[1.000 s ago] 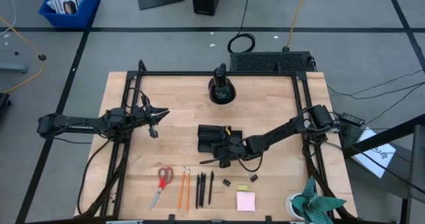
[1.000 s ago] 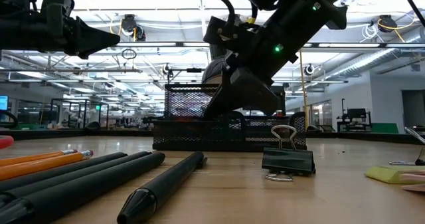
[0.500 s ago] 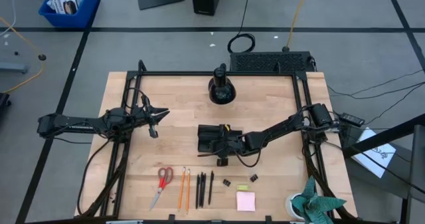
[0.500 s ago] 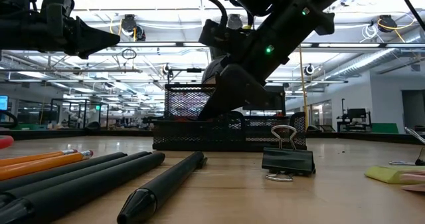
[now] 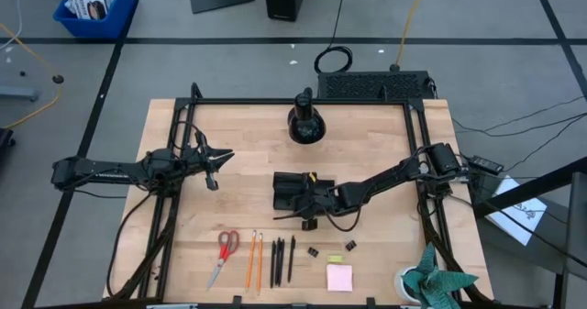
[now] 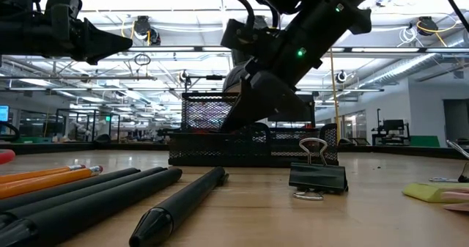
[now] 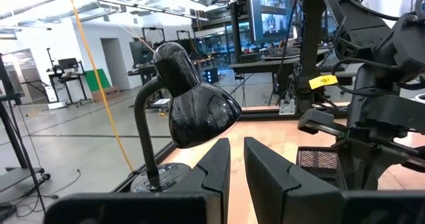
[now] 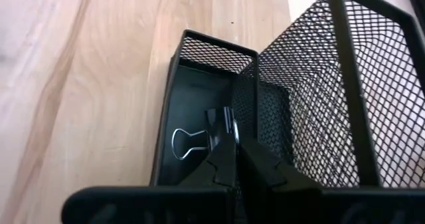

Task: Pick and place office supplies into organizer
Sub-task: Put the black binder clip into the black desk organizer

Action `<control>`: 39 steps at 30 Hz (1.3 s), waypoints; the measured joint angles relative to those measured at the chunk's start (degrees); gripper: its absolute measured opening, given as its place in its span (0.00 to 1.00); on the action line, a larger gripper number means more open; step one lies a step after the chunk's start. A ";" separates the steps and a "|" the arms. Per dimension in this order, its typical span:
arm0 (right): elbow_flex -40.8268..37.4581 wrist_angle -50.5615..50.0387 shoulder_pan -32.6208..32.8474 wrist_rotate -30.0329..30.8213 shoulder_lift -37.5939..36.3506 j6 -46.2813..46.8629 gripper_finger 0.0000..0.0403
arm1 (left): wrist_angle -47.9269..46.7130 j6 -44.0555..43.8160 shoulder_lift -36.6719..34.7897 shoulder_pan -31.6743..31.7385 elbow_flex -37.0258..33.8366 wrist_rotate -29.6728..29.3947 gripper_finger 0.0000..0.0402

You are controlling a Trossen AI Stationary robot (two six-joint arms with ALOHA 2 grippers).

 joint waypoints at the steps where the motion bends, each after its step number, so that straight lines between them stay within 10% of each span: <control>1: 0.00 -0.31 -0.04 -0.37 0.00 0.06 0.00 | 0.00 0.00 0.00 -0.02 -0.02 0.00 0.13; 39: -0.13 -2.49 -1.46 -3.46 0.20 3.65 0.00 | 0.50 0.96 0.02 0.00 -0.02 0.00 0.13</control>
